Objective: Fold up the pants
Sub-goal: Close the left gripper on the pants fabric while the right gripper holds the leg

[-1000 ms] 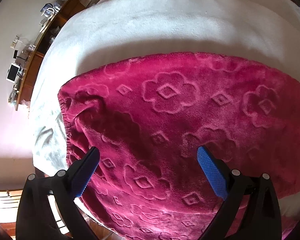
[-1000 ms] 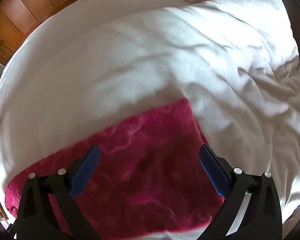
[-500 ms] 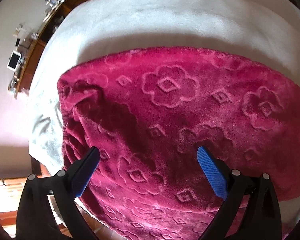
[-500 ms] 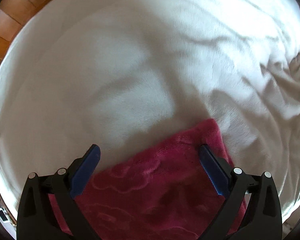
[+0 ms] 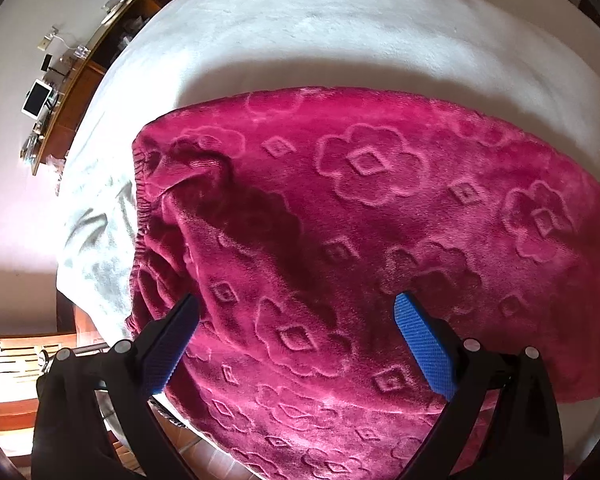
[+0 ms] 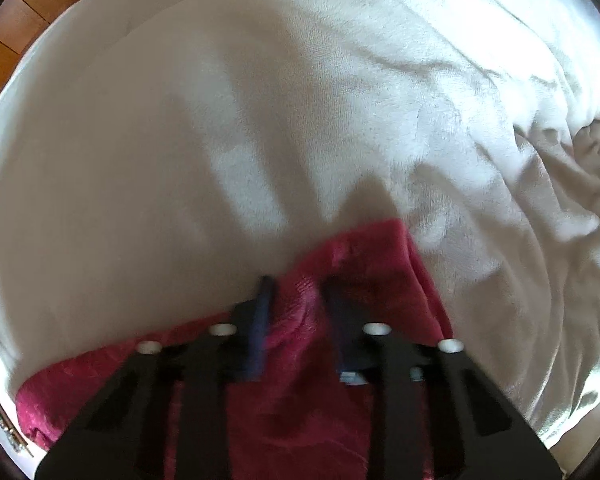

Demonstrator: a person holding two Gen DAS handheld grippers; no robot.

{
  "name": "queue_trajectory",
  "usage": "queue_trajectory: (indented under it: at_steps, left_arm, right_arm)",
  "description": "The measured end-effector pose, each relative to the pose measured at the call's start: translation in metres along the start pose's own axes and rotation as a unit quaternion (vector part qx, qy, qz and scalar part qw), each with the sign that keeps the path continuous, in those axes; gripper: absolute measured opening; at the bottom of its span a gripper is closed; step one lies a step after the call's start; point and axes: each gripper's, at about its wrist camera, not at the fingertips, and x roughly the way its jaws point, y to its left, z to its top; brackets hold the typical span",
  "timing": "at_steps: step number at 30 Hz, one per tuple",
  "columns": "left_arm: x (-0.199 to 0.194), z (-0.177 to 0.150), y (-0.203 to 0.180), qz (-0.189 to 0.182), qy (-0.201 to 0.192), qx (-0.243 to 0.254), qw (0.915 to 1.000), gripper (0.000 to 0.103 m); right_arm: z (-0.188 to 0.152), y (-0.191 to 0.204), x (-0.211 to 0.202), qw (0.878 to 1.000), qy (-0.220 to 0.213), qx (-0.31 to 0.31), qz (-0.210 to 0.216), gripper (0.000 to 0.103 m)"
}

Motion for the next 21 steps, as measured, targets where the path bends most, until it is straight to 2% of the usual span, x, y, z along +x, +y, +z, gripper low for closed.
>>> queue_trajectory:
  at_steps: [3, 9, 12, 14, 17, 19, 20, 21]
  left_arm:
    - [0.000, 0.001, 0.012, -0.019, 0.008, -0.016, 0.9997, 0.097]
    - [0.010, 0.021, 0.052, -0.056, 0.013, -0.061, 0.9965, 0.097]
    - [0.019, 0.036, 0.071, -0.083, 0.009, -0.083, 0.9930, 0.097]
    - [0.029, 0.047, 0.086, -0.111, 0.011, -0.107, 0.9879, 0.097]
    - [0.051, 0.064, 0.113, -0.146, 0.028, -0.166, 0.9748, 0.097]
    - [0.065, 0.073, 0.128, -0.177, 0.044, -0.207, 0.9612, 0.097]
    - [0.072, 0.079, 0.135, -0.199, 0.051, -0.229, 0.9516, 0.097]
    - [0.075, 0.082, 0.138, -0.208, 0.053, -0.238, 0.9472, 0.097]
  right_arm:
    - [-0.009, -0.023, -0.009, 1.000, -0.005, 0.007, 0.022, 0.012]
    - [-0.041, -0.054, -0.036, 0.998, -0.036, 0.022, 0.037, 0.010]
    - [-0.072, -0.067, -0.049, 0.998, -0.049, 0.030, 0.031, 0.008]
    - [-0.086, -0.079, -0.053, 0.997, -0.049, 0.043, 0.028, 0.008]
    - [-0.095, -0.093, -0.053, 0.997, -0.049, 0.055, 0.020, 0.008]
    - [-0.110, -0.086, -0.053, 0.997, -0.048, 0.063, 0.017, 0.008]
    - [-0.115, -0.089, -0.054, 0.997, -0.048, 0.066, 0.014, 0.008]
    - [-0.125, -0.084, -0.062, 0.996, -0.049, 0.067, 0.011, 0.008]
